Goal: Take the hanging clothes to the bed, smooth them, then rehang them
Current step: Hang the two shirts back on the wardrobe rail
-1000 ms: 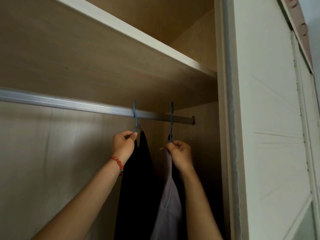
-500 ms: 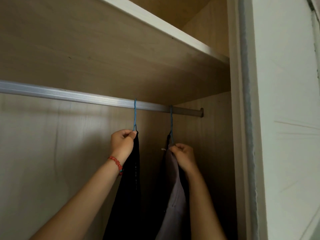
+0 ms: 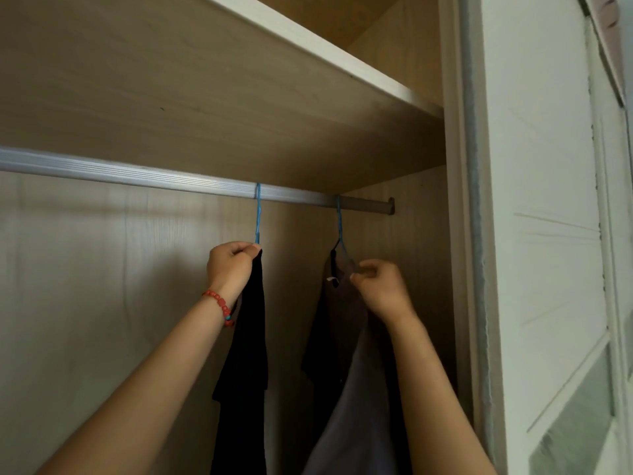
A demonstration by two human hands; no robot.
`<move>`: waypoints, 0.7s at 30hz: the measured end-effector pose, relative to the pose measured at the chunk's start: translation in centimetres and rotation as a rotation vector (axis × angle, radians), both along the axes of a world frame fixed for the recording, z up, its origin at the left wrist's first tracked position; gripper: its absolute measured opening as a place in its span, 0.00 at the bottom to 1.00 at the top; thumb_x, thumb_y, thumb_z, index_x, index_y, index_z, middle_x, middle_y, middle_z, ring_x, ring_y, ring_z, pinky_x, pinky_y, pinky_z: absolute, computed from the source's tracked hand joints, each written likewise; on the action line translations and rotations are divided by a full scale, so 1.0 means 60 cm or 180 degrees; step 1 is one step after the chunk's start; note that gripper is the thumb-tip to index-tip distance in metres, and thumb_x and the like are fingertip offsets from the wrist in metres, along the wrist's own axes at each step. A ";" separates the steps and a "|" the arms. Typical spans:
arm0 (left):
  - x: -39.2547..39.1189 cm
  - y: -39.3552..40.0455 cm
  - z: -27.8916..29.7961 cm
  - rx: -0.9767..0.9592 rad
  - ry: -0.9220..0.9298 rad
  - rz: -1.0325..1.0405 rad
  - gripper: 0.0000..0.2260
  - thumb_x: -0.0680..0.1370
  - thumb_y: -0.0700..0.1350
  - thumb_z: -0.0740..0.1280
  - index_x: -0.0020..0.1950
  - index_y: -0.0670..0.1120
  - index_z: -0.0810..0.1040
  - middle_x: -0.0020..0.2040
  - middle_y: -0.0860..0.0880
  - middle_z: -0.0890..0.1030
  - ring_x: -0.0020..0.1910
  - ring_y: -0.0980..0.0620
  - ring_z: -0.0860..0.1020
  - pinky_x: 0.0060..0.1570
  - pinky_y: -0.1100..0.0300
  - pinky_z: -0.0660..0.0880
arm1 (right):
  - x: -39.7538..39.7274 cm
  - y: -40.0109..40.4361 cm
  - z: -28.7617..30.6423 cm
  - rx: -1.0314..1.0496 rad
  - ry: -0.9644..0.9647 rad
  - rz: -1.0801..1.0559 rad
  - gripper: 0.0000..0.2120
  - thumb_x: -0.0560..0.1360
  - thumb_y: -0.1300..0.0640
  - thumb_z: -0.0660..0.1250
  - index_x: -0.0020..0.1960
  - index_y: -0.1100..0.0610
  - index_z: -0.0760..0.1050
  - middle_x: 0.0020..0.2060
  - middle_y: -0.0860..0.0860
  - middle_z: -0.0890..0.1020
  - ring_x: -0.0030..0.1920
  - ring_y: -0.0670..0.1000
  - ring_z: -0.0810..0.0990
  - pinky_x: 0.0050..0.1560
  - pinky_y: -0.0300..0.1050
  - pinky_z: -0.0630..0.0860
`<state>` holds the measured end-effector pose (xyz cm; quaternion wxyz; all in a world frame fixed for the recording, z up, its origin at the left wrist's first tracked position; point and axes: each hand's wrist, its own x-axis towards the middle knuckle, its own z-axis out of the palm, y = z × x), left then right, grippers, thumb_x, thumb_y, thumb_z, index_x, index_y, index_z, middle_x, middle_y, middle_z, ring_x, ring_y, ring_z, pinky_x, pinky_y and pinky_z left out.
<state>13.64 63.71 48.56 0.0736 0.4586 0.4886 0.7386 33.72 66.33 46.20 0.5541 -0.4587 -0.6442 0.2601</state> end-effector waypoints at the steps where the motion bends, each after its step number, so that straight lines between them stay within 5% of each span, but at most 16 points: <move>1: -0.003 -0.006 -0.003 0.0014 0.0040 -0.0045 0.05 0.74 0.40 0.66 0.45 0.42 0.81 0.43 0.45 0.80 0.46 0.48 0.77 0.48 0.58 0.71 | 0.000 -0.016 -0.007 0.0170 -0.0180 -0.0094 0.20 0.77 0.59 0.63 0.68 0.57 0.67 0.62 0.54 0.76 0.62 0.52 0.74 0.57 0.43 0.71; 6: -0.019 -0.041 -0.064 0.0123 0.0474 -0.0149 0.09 0.76 0.41 0.65 0.54 0.40 0.79 0.48 0.43 0.79 0.48 0.48 0.76 0.51 0.56 0.74 | -0.004 -0.080 -0.079 0.1119 -0.0628 -0.0471 0.21 0.76 0.57 0.64 0.69 0.54 0.66 0.63 0.52 0.74 0.62 0.50 0.74 0.58 0.41 0.74; 9: -0.029 -0.068 -0.141 0.0154 0.0625 -0.0215 0.10 0.77 0.36 0.62 0.56 0.35 0.76 0.48 0.42 0.78 0.43 0.55 0.77 0.40 0.76 0.71 | 0.003 -0.109 -0.154 0.1193 -0.0643 -0.0613 0.21 0.77 0.56 0.63 0.69 0.53 0.66 0.62 0.50 0.75 0.60 0.47 0.75 0.56 0.37 0.72; 12: -0.039 -0.087 -0.253 -0.0143 0.0572 -0.0318 0.09 0.76 0.33 0.61 0.55 0.32 0.76 0.47 0.42 0.78 0.34 0.70 0.76 0.36 0.81 0.69 | 0.007 -0.136 -0.260 0.0973 -0.0697 -0.0591 0.20 0.77 0.54 0.61 0.69 0.53 0.67 0.61 0.50 0.75 0.58 0.46 0.76 0.56 0.37 0.73; 15: -0.039 -0.119 -0.377 -0.0730 0.0281 -0.0553 0.09 0.77 0.32 0.60 0.54 0.32 0.76 0.47 0.42 0.80 0.33 0.65 0.74 0.34 0.81 0.68 | 0.008 -0.166 -0.374 0.0463 -0.0877 -0.0626 0.19 0.78 0.52 0.60 0.68 0.54 0.67 0.61 0.50 0.75 0.57 0.48 0.76 0.53 0.38 0.73; 17: -0.036 -0.150 -0.460 -0.1163 0.0229 -0.0604 0.09 0.77 0.33 0.59 0.44 0.38 0.78 0.34 0.49 0.80 0.30 0.63 0.73 0.30 0.78 0.68 | 0.009 -0.187 -0.451 0.0027 -0.0951 -0.0533 0.18 0.78 0.52 0.59 0.67 0.53 0.68 0.60 0.51 0.75 0.56 0.51 0.77 0.54 0.42 0.74; 21: -0.034 -0.204 -0.606 -0.2081 -0.0001 -0.0576 0.13 0.75 0.32 0.61 0.33 0.45 0.72 0.30 0.50 0.73 0.32 0.53 0.71 0.37 0.61 0.68 | 0.007 -0.226 -0.582 -0.0714 -0.1106 -0.0334 0.15 0.77 0.52 0.60 0.63 0.53 0.72 0.57 0.54 0.78 0.55 0.55 0.79 0.54 0.51 0.77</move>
